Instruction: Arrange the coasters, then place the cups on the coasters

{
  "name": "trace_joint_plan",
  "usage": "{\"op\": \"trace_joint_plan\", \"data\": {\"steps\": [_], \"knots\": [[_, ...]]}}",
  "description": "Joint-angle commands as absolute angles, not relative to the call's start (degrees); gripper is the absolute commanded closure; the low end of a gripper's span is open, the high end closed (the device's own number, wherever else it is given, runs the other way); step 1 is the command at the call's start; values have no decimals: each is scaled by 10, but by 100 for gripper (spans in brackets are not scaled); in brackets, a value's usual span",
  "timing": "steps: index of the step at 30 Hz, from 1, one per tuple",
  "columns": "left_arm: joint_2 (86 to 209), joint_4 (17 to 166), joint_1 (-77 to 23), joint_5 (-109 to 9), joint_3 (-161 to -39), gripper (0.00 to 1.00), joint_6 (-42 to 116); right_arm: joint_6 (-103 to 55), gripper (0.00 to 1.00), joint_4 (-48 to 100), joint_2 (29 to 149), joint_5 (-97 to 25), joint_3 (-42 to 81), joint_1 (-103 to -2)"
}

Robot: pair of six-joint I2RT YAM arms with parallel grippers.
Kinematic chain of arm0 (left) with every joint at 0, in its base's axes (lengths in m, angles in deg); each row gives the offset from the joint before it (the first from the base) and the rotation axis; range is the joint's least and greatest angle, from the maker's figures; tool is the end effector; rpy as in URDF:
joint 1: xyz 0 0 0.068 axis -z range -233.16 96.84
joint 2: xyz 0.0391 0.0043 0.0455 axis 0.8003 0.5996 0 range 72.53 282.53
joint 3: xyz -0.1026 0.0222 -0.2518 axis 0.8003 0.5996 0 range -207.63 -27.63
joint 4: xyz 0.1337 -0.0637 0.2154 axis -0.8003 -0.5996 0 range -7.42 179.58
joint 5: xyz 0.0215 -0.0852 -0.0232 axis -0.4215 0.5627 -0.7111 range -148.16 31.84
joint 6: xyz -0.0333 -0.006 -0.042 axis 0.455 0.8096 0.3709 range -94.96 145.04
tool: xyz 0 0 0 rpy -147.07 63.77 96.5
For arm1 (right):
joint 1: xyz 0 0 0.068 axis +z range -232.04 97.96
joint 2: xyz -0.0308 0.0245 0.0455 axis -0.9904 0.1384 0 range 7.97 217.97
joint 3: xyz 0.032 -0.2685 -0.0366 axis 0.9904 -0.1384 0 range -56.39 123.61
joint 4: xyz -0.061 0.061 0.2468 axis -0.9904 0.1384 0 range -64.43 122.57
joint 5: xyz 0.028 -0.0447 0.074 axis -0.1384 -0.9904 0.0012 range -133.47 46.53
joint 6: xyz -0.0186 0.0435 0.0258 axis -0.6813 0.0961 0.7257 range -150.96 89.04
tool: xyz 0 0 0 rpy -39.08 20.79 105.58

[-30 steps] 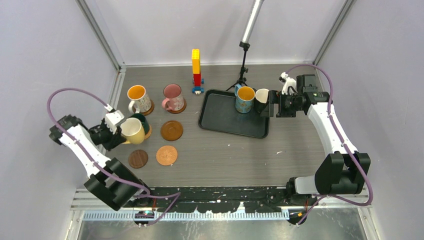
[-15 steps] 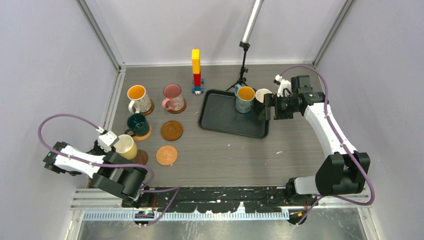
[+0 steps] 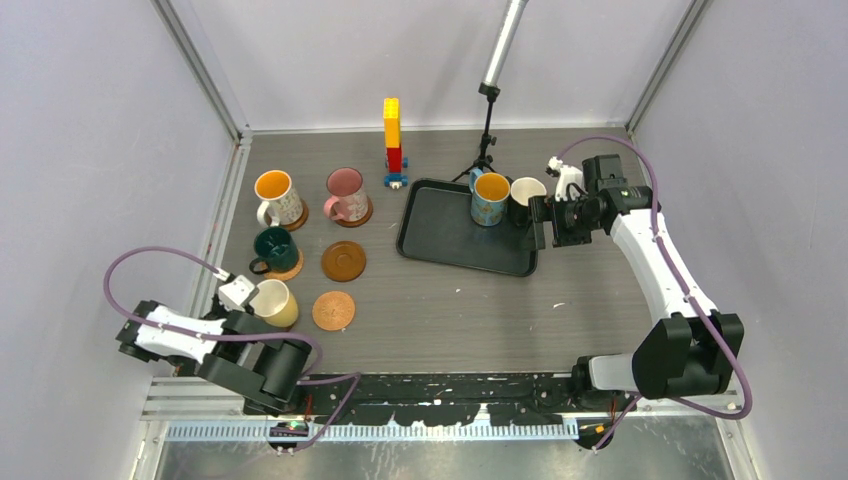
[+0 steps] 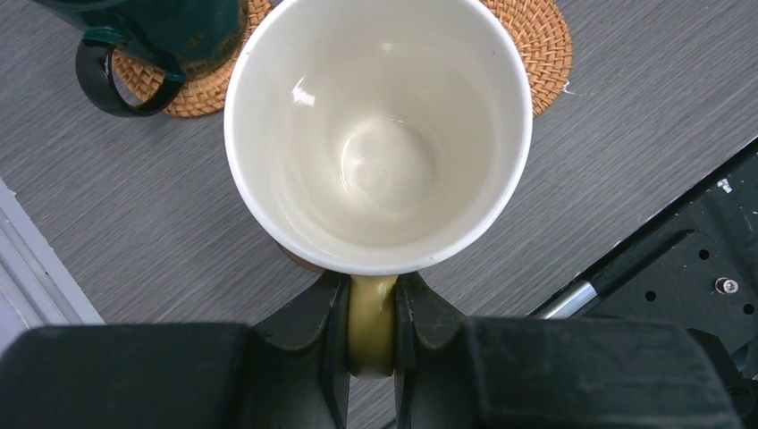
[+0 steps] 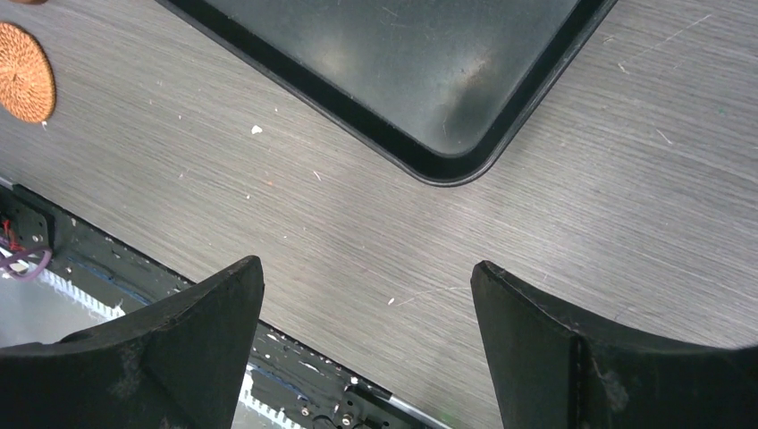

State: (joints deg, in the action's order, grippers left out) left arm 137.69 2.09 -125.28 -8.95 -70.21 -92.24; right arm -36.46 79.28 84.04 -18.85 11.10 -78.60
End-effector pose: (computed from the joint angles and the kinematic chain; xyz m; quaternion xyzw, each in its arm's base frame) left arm 0.0640 0.1107 0.2232 0.2767 0.8545 -0.1242 0.4216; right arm 0.2557 0.0302 0.2984 -0.1249 0.9417 0.2028 0.2377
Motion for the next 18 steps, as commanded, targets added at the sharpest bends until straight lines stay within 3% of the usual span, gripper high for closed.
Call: {"op": "trace_joint_plan", "data": {"steps": [1, 18], "knots": [[1403, 29, -1258, -35, -716, 100, -923, -385, 10, 813, 816, -196, 125, -782], [1435, 128, -1261, -43, -693, 100, -908, -388, 10, 829, 816, -203, 138, -779]]}}
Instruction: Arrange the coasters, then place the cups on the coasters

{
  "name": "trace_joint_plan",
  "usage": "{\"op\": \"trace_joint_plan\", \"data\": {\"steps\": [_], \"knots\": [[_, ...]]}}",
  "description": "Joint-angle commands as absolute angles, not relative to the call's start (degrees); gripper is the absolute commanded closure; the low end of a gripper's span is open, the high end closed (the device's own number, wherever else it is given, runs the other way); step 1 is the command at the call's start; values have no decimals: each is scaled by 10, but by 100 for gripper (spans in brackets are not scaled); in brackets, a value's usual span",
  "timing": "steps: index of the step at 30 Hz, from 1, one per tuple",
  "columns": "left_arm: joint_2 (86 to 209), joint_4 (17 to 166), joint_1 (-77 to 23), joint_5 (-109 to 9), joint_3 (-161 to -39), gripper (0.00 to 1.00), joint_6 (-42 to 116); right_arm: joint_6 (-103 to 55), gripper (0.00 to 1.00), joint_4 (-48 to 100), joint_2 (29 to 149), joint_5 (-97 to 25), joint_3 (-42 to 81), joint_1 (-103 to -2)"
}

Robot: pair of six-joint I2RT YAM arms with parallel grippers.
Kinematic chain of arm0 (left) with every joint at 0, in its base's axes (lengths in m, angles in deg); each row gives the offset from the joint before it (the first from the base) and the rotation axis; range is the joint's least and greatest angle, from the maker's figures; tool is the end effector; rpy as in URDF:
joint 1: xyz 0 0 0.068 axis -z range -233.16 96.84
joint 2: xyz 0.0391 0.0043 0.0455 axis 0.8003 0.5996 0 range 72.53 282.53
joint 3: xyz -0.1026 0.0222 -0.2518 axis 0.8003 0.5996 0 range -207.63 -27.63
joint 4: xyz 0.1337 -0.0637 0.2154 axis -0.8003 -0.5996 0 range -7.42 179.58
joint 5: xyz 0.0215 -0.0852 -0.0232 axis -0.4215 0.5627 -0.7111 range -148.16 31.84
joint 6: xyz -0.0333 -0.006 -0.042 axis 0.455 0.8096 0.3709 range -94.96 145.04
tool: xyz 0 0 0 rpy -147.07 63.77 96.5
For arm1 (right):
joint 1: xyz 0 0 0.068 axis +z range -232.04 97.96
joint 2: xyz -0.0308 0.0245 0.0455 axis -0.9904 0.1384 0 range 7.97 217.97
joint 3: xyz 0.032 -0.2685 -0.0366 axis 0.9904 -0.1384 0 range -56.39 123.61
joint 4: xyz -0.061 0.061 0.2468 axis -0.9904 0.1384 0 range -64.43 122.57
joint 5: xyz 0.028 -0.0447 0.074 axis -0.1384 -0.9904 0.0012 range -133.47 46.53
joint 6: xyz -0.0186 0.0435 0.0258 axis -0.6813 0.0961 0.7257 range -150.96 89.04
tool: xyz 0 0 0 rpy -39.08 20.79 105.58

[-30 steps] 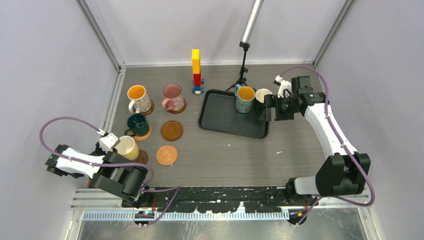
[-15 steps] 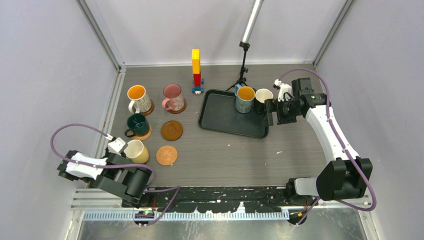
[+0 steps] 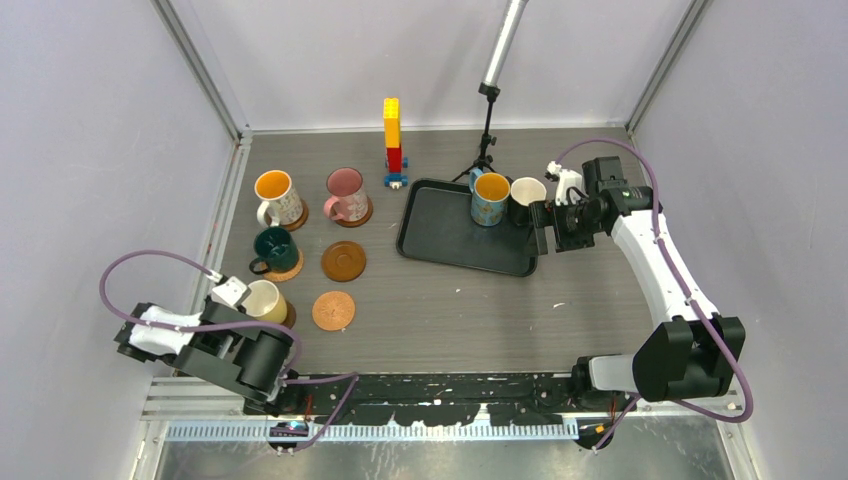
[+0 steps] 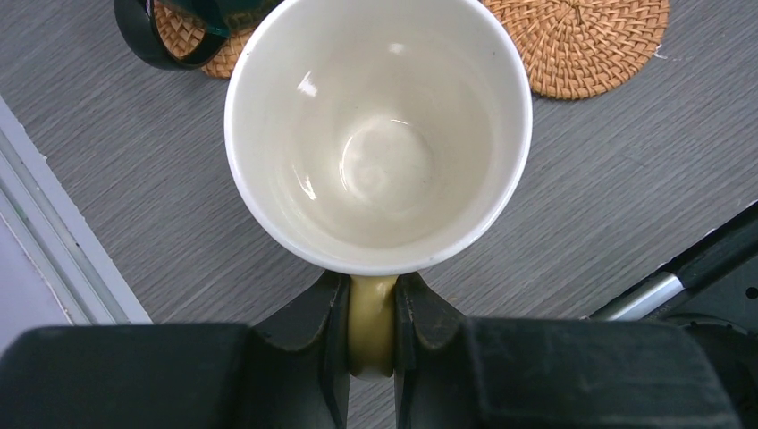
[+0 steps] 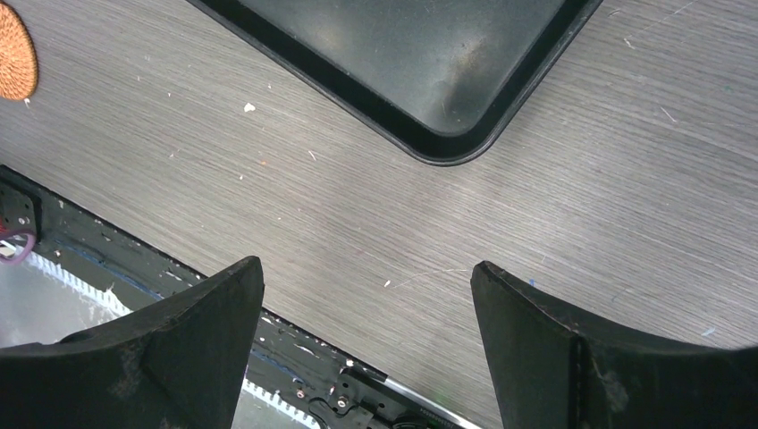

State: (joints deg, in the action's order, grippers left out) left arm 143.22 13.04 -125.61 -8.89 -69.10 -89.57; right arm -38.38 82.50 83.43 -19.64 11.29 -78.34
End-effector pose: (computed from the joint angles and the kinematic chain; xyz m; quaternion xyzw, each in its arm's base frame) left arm 0.0708 0.1343 0.2019 0.2705 0.8607 -0.0989 0.4198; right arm 0.2486 0.0304 0.2990 -0.1375 0.9458 0.1944 0.2206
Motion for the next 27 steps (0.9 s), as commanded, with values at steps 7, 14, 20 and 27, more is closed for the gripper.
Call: {"op": "trace_joint_plan", "data": {"steps": [7, 14, 20, 27], "knots": [[1444, 123, -1261, -53, -681, 100, -931, -385, 10, 830, 822, -206, 143, -776], [1460, 128, -1261, -67, -673, 100, -943, -382, 10, 828, 827, -211, 147, -772], [1455, 154, -1261, -73, -665, 98, -932, -378, 10, 826, 833, -212, 150, -767], [1447, 152, -1261, -75, -669, 98, -933, -376, 10, 823, 842, -212, 153, -760]]}}
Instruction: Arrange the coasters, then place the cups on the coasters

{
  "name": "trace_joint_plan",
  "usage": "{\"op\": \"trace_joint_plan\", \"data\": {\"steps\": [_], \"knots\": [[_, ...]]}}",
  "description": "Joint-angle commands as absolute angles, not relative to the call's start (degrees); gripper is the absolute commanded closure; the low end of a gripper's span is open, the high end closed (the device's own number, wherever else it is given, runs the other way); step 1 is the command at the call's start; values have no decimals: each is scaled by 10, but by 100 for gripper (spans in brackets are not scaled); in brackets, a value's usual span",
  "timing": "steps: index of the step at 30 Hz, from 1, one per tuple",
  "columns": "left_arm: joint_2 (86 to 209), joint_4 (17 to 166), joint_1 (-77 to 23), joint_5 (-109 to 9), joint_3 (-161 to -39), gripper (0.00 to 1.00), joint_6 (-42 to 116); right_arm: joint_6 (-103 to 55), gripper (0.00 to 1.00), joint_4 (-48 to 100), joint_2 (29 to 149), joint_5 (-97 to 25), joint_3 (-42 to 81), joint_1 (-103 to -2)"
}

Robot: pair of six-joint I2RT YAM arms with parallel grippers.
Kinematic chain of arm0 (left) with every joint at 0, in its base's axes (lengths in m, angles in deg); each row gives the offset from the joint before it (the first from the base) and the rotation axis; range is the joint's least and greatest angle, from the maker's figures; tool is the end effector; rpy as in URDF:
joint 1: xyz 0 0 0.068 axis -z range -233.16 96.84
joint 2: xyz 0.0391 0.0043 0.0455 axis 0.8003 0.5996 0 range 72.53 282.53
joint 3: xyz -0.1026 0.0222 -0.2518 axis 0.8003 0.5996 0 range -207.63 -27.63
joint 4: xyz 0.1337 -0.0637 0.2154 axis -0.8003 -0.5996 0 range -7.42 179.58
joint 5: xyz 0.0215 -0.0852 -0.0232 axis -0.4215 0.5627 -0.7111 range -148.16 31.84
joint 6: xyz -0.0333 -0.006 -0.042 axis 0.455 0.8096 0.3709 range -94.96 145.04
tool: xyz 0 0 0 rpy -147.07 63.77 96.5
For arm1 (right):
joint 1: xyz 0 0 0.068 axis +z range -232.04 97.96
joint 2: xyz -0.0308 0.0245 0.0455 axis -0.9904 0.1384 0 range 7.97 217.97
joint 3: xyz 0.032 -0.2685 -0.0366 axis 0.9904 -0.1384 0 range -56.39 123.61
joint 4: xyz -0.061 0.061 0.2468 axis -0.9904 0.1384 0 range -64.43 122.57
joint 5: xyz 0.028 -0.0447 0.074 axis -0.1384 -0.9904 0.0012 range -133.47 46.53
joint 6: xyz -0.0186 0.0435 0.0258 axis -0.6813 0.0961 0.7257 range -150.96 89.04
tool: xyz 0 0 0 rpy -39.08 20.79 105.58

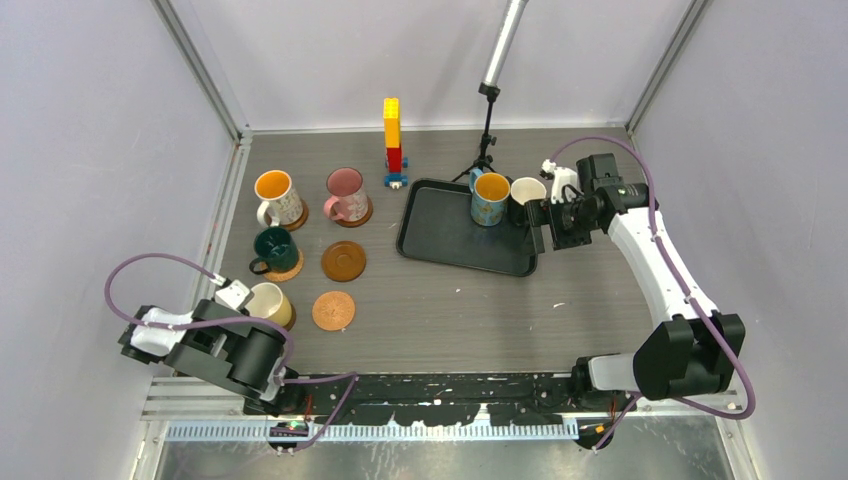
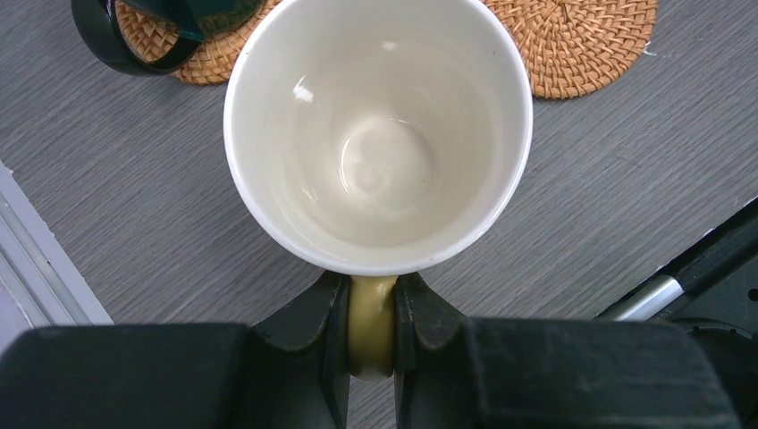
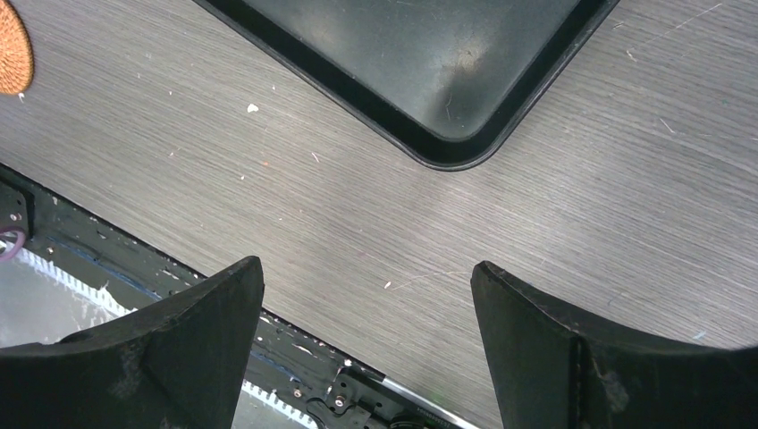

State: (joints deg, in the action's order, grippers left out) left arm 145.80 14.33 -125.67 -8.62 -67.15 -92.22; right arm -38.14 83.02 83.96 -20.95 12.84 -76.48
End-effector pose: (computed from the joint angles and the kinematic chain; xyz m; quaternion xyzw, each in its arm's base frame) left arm 0.0708 0.1344 0.1884 0.2769 0.8545 -0.1141 0.4245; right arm 0.2504 0.0380 0.3042 -0.1494 0.9453 0.1872 0.2216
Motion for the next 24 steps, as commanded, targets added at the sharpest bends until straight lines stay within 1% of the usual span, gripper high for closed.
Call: {"op": "trace_joint_plan", "data": {"steps": [1, 4, 6, 11, 16, 21, 24], "knots": [[1447, 150, -1261, -78, -670, 97, -936, -376, 10, 822, 843, -212, 154, -760], [1444, 146, -1261, -83, -673, 94, -940, -376, 10, 822, 846, -212, 156, -759], [1443, 145, -1261, -84, -675, 88, -939, -375, 10, 822, 847, -212, 156, -759], [1443, 133, -1261, -92, -682, 49, -948, -375, 10, 819, 848, -212, 155, -756], [1452, 85, -1261, -105, -707, 26, -973, -374, 10, 817, 850, -212, 154, -754], [1444, 37, -1261, -104, -744, 17, -972, -371, 10, 814, 852, -211, 156, -751], [1433, -13, -1261, -105, -774, 14, -982, -371, 10, 813, 855, -210, 157, -750]]}}
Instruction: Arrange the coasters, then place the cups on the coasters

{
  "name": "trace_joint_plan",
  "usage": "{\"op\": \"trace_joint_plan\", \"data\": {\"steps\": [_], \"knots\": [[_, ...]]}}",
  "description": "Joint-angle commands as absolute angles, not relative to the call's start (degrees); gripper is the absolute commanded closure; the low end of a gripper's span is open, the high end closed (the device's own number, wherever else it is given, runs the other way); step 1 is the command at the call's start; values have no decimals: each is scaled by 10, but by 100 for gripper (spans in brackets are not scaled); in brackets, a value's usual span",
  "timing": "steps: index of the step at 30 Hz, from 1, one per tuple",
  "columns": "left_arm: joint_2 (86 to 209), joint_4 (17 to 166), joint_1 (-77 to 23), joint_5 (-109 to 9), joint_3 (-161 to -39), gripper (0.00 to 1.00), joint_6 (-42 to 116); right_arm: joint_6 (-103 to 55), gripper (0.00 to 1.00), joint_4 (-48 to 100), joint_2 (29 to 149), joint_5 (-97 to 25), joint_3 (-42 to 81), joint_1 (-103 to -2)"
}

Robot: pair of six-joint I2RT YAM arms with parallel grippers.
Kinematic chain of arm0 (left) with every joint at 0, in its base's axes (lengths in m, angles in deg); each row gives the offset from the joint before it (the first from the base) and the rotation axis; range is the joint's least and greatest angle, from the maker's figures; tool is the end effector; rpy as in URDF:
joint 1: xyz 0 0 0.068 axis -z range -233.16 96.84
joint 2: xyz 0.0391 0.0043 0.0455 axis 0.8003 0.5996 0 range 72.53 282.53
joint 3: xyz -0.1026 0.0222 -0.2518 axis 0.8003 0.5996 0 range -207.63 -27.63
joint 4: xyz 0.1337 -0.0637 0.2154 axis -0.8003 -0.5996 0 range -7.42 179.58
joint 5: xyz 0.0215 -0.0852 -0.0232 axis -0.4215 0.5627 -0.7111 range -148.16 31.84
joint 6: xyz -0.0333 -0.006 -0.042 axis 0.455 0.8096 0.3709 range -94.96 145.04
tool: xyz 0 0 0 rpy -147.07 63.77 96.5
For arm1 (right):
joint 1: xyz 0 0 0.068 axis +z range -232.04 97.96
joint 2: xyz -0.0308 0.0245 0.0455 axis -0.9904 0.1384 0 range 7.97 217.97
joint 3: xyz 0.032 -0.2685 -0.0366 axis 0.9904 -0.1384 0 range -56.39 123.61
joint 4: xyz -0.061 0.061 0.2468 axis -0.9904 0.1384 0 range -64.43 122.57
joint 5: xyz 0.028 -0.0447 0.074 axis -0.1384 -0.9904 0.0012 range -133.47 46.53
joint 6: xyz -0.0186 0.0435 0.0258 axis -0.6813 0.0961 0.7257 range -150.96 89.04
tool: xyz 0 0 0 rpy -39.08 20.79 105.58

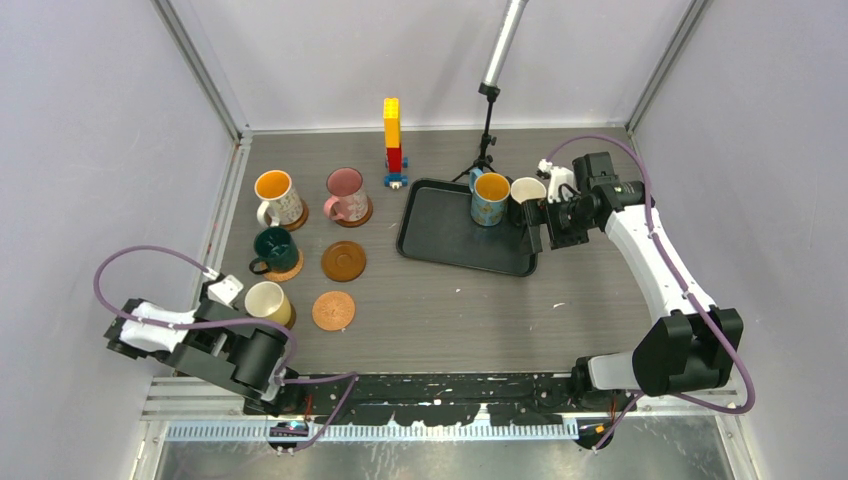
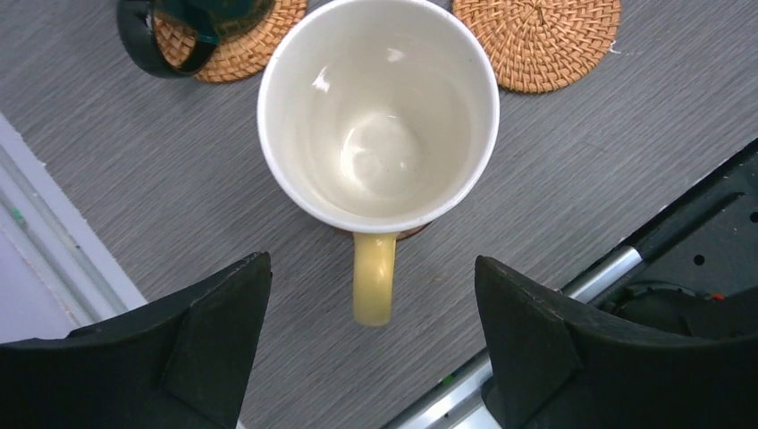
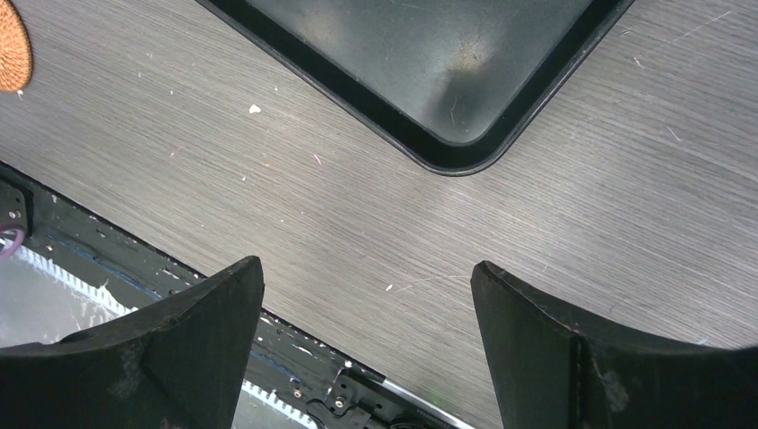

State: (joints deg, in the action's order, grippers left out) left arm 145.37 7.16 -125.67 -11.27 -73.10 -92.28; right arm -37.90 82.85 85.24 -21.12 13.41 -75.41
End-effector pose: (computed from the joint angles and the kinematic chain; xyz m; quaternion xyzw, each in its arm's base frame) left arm 0.0711 0.1390 0.2140 0.2812 0.8617 -0.1234 0.4040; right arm 0.2548 0.0432 0.3020 -0.1552 0.9456 0.1886 0.2150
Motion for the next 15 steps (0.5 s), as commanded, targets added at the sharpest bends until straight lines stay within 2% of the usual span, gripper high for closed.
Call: {"op": "trace_joint_plan", "data": {"steps": [1, 6, 11, 15], "knots": [[1429, -31, -1261, -105, -785, 13, -985, -371, 10, 812, 855, -209, 157, -749], [1400, -121, -1257, -92, -842, 9, -994, -367, 10, 806, 857, -206, 158, -748], [1362, -117, -1165, -59, -901, 7, -851, -363, 10, 800, 862, -205, 163, -747], [1334, -19, -1030, -66, -928, 7, -623, -367, 10, 795, 868, -207, 171, -747]]}}
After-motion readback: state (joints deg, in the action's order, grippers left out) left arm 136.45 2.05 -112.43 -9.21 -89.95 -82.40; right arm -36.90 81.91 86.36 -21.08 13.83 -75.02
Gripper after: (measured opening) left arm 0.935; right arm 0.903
